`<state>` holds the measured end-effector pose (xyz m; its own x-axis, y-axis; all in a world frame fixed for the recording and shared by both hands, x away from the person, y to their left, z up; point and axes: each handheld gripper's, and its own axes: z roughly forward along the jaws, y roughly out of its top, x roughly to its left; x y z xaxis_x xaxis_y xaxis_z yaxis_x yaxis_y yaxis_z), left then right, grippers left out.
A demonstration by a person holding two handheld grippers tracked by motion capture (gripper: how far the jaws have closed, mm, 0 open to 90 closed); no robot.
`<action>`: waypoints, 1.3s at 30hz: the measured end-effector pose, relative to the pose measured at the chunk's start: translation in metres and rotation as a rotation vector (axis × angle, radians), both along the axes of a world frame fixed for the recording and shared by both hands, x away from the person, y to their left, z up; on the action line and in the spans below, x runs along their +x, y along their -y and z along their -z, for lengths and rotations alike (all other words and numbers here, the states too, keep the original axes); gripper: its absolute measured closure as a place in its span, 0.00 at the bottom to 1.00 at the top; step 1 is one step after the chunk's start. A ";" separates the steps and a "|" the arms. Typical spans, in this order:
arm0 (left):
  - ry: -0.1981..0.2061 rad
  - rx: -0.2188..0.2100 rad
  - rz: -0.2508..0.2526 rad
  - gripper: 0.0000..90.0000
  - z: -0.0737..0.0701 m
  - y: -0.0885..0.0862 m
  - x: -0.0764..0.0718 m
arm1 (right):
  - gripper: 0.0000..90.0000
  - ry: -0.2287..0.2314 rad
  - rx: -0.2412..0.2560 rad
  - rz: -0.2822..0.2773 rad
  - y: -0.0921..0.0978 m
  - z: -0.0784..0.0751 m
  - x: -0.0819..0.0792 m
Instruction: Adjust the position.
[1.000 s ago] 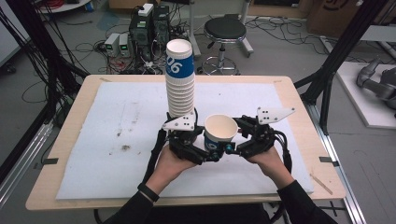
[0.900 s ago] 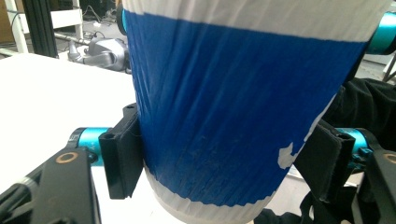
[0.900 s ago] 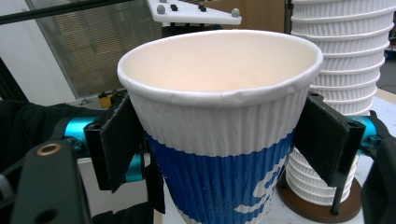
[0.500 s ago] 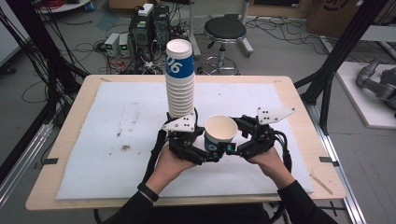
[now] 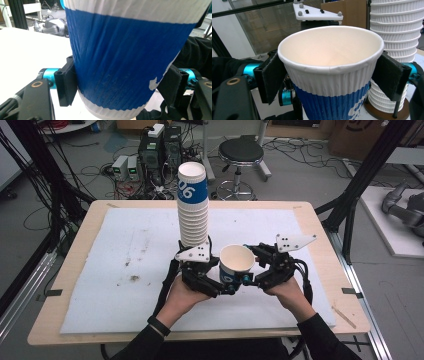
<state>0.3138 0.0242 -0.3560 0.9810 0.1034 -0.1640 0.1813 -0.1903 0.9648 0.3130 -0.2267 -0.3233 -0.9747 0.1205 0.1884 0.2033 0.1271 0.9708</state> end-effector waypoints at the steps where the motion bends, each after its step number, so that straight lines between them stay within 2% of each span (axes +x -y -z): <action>1: 0.000 0.001 0.000 0.30 0.000 0.000 0.000 | 0.20 0.001 0.000 -0.001 0.000 0.000 0.000; 6: 0.008 0.007 -0.006 0.28 0.000 0.000 0.000 | 0.21 0.006 0.001 0.000 0.000 0.000 0.000; 8: 0.005 0.011 -0.013 0.22 0.000 0.000 0.000 | 0.21 0.005 -0.002 0.006 0.000 0.000 0.000; 12: 0.011 0.012 -0.024 0.17 -0.001 0.000 0.000 | 0.21 0.006 -0.005 0.013 0.001 0.000 0.001; 19: 0.023 0.021 -0.056 0.16 -0.005 -0.009 0.000 | 0.21 0.018 -0.012 0.032 0.005 0.000 0.003; 34: 0.070 -0.004 -0.128 0.16 -0.017 -0.047 -0.007 | 0.21 0.034 -0.028 0.063 0.014 0.000 0.005; 37: 0.089 0.002 -0.158 0.16 -0.019 -0.057 -0.010 | 0.21 0.034 -0.032 0.070 0.015 0.000 0.005; 39: 0.088 -0.003 -0.179 0.16 -0.018 -0.064 -0.011 | 0.21 0.037 -0.029 0.073 0.016 0.000 0.006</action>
<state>0.3027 0.0887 -0.3375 0.9577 0.2766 -0.0793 0.1271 -0.1593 0.9790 0.3190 -0.2430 -0.3237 -0.9694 0.1964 0.1473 0.1767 0.1419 0.9740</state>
